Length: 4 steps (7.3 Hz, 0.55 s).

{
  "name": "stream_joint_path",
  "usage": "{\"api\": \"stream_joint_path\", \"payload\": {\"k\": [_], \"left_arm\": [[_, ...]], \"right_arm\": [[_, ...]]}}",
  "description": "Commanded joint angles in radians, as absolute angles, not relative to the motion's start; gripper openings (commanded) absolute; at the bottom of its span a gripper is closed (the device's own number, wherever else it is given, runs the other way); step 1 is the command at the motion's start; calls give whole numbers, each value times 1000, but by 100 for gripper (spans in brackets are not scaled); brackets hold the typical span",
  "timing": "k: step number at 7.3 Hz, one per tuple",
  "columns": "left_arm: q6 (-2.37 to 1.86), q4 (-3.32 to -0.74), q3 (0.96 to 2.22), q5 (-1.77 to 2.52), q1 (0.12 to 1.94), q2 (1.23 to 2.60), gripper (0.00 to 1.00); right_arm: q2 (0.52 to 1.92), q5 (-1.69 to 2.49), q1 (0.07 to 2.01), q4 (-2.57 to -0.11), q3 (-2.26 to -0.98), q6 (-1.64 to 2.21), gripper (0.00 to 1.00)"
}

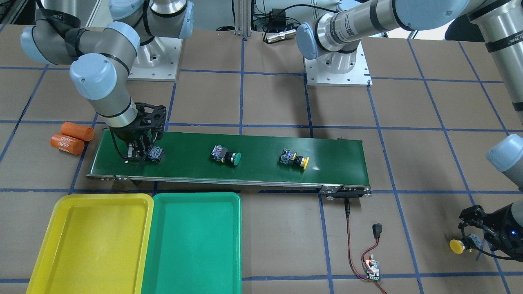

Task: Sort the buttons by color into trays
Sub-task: 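Grasp the green button with the right gripper while the left grasps a yellow button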

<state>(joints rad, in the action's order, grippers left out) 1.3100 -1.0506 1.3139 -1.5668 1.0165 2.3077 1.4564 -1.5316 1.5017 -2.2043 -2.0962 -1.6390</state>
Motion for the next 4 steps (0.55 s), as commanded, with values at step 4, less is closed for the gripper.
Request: {"api": "stream_joint_path", "payload": {"k": [4], "left_arm": [[1352,-1048,1313,-1530,1015,2312,100]], "right_arm": [[1355,-1517,1551,-2210,-1933,-1626,29]]}}
